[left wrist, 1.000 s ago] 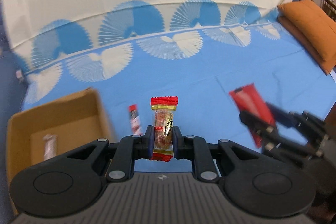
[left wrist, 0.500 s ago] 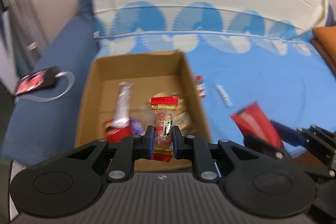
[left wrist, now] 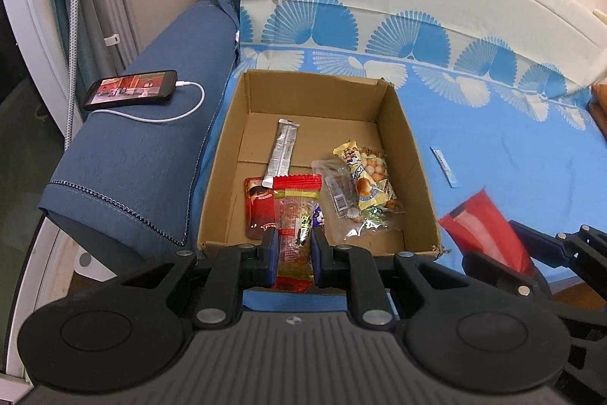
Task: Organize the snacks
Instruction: 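Carry the small red candy in the left gripper over the box while the right carries the red wrapper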
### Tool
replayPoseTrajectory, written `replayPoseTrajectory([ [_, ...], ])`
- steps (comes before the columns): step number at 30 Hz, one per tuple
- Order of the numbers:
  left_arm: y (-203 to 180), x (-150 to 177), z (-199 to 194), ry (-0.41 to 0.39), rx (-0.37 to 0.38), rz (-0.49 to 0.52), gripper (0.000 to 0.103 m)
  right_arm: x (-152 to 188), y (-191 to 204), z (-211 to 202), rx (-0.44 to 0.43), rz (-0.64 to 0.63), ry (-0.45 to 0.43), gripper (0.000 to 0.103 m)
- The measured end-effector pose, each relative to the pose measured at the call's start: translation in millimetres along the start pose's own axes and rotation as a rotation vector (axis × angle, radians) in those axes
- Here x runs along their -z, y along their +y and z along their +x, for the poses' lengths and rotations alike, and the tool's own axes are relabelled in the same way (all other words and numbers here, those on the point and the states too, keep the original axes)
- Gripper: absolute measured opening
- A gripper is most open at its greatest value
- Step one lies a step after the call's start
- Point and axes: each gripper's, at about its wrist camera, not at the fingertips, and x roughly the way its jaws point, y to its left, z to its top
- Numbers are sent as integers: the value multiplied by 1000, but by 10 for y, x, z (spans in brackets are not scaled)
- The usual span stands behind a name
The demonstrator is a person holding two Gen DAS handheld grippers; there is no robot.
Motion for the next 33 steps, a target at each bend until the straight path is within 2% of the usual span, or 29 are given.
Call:
replayPoseTrajectory([
  [21, 15, -40, 166, 29, 17, -9, 19, 1, -22, 166, 4, 1, 58, 46],
  [33, 37, -234, 420, 58, 6, -12, 19, 37, -142, 396, 4, 37, 122, 46],
])
